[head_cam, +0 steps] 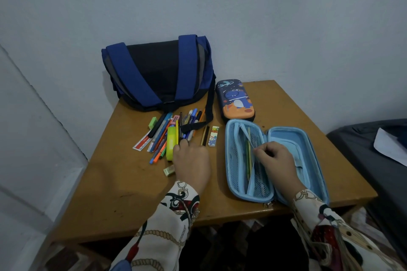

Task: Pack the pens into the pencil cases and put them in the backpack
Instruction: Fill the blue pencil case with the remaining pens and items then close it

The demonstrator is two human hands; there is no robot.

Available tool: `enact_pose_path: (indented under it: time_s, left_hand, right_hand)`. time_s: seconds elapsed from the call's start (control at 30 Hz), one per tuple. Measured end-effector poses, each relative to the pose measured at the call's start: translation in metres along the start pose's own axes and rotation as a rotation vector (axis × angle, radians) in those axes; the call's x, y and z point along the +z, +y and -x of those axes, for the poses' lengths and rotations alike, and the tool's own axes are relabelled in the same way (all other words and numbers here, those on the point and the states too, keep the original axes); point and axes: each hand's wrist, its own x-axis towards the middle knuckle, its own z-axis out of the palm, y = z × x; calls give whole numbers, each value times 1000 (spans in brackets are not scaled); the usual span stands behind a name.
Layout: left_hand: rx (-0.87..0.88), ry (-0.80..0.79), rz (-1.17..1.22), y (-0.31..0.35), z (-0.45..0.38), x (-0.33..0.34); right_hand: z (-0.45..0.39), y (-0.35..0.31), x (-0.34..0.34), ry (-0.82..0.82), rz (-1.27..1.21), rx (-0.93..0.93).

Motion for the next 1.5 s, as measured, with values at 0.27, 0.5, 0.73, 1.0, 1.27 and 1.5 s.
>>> enact_pose_path:
  time_s: [0.27, 0.5, 0.73, 1.0, 1.27, 1.5]
  left_hand:
    - [-72, 20, 287, 1, 1, -20]
    - [17, -84, 442, 24, 26, -34]
    - [-35, 90, 493, 26, 45, -35]
    - [39, 8, 399, 48, 41, -34]
    - [209, 18, 329, 68, 31, -11]
    - [108, 40, 637, 46, 25, -14]
  right_hand:
    - [0, 1, 0, 4, 2, 10]
    - [-1, 1, 0, 2, -2, 7]
    - [-1, 1, 0, 3, -8, 7]
    - [0, -2, 0, 6, 5, -9]
    - [-1, 0, 1, 4, 5, -19]
    - [-3, 4, 1, 0, 13, -15]
